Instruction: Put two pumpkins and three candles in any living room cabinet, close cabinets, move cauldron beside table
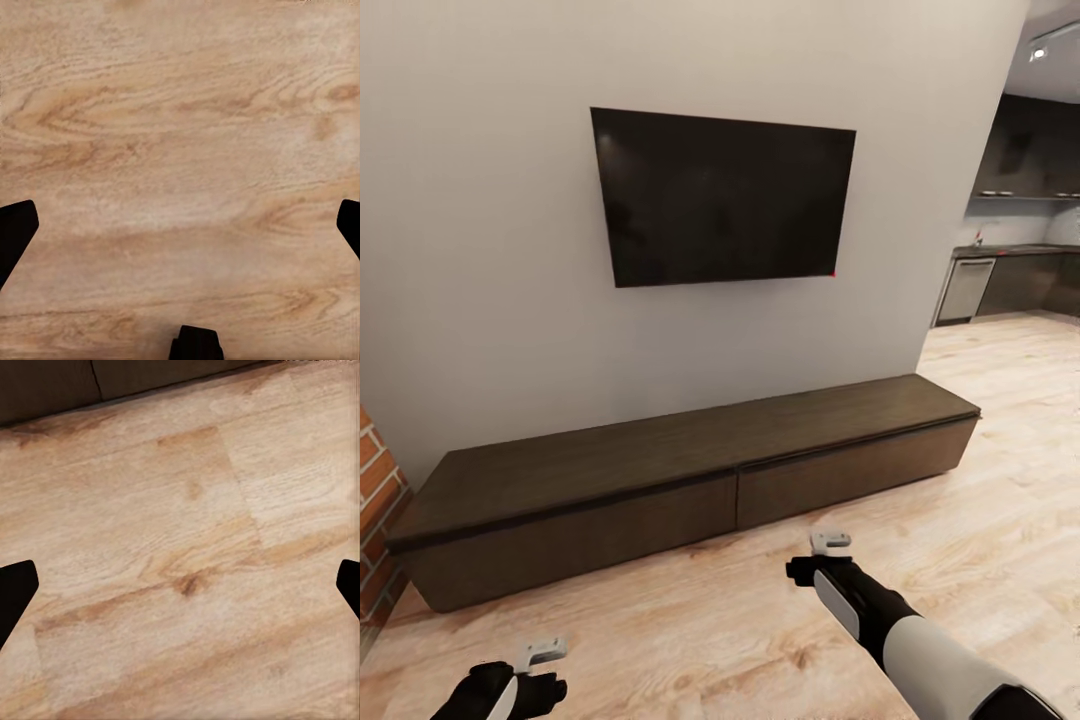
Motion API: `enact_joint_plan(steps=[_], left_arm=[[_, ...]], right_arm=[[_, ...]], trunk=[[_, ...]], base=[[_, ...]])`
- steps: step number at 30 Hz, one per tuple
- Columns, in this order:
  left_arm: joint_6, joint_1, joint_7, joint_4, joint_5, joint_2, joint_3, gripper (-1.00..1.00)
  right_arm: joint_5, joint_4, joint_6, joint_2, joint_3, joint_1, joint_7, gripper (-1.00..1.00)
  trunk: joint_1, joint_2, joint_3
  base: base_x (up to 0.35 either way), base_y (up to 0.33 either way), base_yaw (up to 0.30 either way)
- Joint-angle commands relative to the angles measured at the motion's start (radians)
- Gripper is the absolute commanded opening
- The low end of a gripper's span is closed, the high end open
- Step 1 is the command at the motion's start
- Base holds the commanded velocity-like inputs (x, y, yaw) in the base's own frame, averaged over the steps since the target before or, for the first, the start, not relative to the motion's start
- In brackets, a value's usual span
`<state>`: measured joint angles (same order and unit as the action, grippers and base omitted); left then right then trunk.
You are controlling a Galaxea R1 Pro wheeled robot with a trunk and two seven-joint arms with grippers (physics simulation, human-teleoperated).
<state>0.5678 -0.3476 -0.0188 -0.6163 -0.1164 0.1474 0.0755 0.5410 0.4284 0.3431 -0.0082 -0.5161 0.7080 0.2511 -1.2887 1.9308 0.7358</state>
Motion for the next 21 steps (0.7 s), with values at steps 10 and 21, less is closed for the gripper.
enact_joint_plan(steps=[10, 21], left_arm=[[-0.055, 0.001, -0.001, 0.073, -0.004, 0.0, 0.003, 1.0], [-0.22, 0.001, 0.004, 0.254, -0.004, -0.003, -0.056, 1.0]], right_arm=[[0.007, -0.065, -0.06, 0.001, -0.008, 0.001, 0.006, 1.0], [0.006, -0.256, -0.228, 0.002, -0.01, 0.001, -0.069, 1.0]], trunk=[[0.039, -0.07, -0.014], [0.081, -0.147, -0.031]], base=[[-0.001, 0.0, -0.075], [0.0, 0.0, -0.073]])
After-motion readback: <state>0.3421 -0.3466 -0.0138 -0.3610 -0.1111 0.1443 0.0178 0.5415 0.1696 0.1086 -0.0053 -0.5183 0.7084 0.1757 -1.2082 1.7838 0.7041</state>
